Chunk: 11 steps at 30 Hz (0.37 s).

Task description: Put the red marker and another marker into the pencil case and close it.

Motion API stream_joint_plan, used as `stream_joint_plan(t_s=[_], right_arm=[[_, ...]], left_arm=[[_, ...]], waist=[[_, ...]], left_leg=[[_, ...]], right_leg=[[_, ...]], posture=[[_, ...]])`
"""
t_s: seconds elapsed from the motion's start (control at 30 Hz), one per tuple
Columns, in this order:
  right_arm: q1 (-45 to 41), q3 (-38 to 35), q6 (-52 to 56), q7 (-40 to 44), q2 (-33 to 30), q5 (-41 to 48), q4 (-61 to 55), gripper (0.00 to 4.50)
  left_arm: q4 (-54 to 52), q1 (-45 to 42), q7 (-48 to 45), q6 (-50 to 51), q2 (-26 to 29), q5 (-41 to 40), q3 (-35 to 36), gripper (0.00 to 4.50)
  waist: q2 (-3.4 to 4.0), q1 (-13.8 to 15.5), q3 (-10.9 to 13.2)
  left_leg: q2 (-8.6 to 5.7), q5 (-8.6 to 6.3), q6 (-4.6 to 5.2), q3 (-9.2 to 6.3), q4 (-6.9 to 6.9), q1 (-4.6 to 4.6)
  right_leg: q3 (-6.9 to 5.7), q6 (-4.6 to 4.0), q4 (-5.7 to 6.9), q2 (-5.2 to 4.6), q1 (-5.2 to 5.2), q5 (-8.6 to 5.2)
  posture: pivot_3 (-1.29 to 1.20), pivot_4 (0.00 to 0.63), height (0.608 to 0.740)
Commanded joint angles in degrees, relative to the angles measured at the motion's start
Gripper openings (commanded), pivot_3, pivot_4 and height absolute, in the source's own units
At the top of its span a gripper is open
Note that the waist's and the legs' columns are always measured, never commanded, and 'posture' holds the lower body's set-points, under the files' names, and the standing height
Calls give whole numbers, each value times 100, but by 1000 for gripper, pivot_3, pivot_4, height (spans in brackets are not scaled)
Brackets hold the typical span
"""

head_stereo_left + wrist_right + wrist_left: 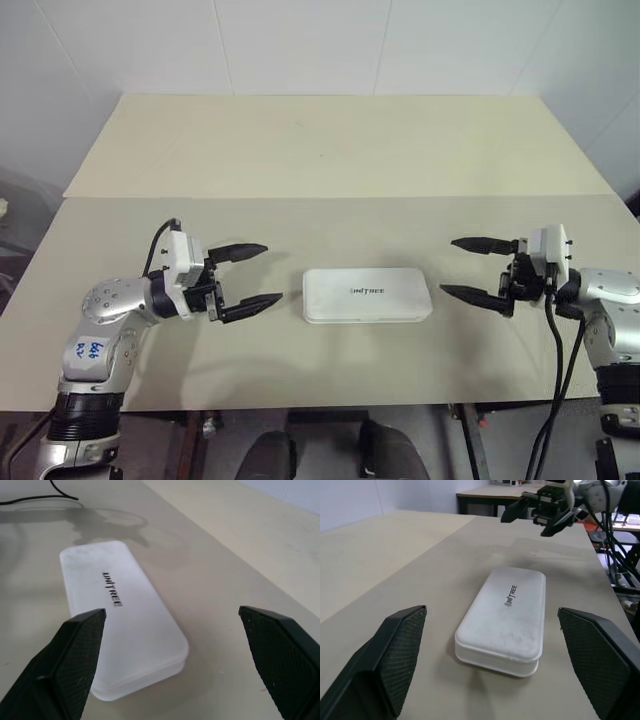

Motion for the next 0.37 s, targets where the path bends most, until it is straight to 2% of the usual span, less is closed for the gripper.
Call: stream_joint_plan(t_s=[0.03, 0.17, 0.37], right_arm=[[-113, -229, -167, 52, -195, 7, 42, 4500], [-26, -222, -134, -101, -127, 0, -139, 4500], [265, -196, 44, -318, -48, 60, -547, 4500]], left_arm=[[-202, -77, 132, -189, -19, -18, 50, 4464], [-54, -83, 97, -427, 37, 39, 83, 4464], [-213, 21, 146, -234, 74, -138, 99, 4464]], waist=[[0, -8, 0], [0, -14, 0], [0, 6, 0]], left_leg=[[2, 0, 0, 0, 0, 0], [12, -2, -4, 2, -6, 1], [10, -3, -5, 4, -5, -1]], right_leg=[[0, 0, 0, 1, 0, 0], [-5, -6, 0, 9, -3, -3], [-8, -6, 0, 7, -3, -3]], posture=[[0, 150, 740], [0, 150, 740], [0, 150, 740]])
